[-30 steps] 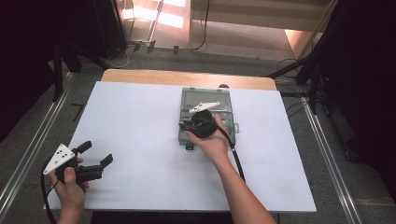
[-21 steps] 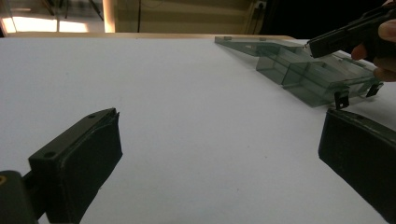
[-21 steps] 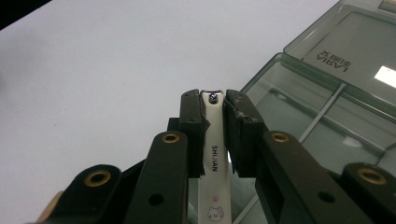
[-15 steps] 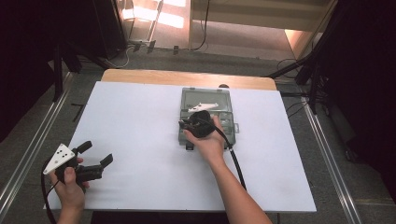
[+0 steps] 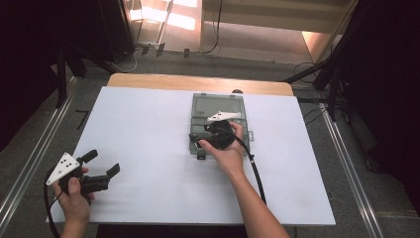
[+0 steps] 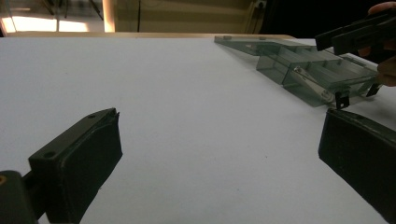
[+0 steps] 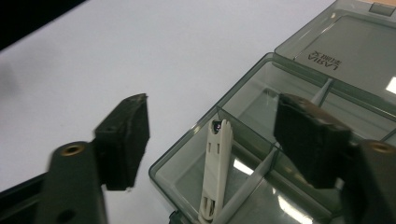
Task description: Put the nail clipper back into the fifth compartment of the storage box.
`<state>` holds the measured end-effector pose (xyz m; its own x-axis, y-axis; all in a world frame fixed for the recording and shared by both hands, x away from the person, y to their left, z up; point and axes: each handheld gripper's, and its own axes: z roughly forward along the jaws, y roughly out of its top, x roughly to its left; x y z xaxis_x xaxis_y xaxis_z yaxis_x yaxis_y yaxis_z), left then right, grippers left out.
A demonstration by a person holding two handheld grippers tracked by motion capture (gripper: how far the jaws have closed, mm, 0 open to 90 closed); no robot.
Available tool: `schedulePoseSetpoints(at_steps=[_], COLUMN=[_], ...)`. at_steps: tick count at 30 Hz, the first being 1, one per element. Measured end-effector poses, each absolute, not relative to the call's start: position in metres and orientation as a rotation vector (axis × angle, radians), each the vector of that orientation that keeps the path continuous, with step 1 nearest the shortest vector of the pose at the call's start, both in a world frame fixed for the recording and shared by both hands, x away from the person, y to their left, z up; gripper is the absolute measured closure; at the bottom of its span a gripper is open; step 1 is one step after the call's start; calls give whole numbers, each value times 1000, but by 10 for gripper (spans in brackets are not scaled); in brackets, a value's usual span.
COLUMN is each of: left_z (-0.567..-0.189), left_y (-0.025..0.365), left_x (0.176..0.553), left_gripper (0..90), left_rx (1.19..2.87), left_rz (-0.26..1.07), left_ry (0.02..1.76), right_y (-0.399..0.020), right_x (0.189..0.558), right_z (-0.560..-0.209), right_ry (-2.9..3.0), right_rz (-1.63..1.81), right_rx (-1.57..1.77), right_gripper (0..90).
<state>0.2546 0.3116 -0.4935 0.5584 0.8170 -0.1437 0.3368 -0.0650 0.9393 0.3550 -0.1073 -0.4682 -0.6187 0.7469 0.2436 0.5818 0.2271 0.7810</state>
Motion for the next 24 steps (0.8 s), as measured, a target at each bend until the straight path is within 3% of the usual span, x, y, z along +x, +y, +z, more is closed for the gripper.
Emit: schedulePoseSetpoints(at_steps=[4,6,24], left_z=[-493,-493,-494], left_y=[311,311,309], left_x=[255,254,254], left_gripper=[0,0,0], left_rx=[1655,1653,1664], left_rz=[525,526,536], left_ry=[983,977,973], right_y=[-120,-127,-177], right_x=[347,343,307], right_z=[-467,-466,-465], right_ry=[2260,2241,2100], right_rz=[1396,1451,1531], right_rx=[1261,1262,1267], right_gripper=[97,0,0])
